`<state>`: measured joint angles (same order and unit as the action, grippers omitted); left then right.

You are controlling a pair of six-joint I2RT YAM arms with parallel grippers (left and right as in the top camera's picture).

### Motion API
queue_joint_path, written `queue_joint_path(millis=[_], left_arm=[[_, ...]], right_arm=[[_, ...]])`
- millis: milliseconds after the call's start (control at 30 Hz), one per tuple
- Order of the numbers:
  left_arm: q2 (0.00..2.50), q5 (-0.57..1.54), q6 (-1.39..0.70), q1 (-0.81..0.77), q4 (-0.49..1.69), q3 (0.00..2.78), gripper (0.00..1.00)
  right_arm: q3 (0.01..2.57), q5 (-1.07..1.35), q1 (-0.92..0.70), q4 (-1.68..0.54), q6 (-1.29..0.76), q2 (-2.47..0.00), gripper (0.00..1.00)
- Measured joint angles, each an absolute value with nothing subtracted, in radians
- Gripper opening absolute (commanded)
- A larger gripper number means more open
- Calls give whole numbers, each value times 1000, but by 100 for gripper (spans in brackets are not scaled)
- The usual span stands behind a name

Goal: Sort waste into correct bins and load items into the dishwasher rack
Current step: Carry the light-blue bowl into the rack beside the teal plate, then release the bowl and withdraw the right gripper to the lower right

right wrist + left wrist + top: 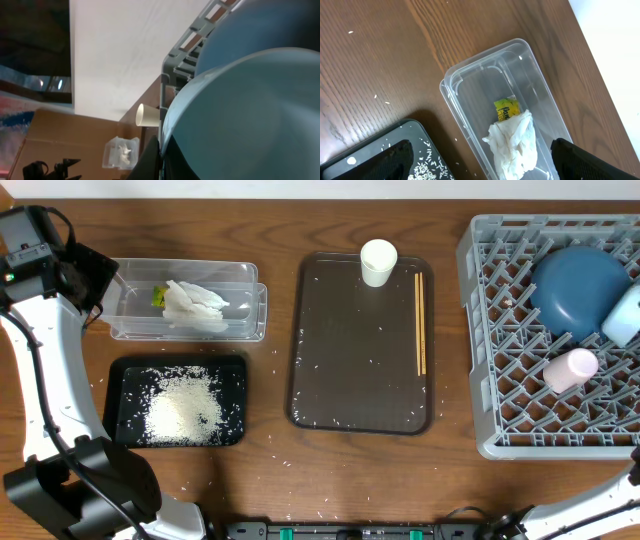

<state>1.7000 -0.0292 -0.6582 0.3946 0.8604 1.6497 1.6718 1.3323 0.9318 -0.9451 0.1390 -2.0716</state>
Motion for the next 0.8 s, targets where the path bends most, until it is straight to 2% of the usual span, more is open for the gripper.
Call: queue_joint_path(millis=[567, 800], left_arm=[[1700, -29, -658, 395, 860, 1650, 91], [1700, -29, -658, 395, 860, 1650, 91]], right_arm=[[1674, 1275, 966, -968, 128, -2071, 1], [1674, 1285, 989, -905, 127, -2071, 1]])
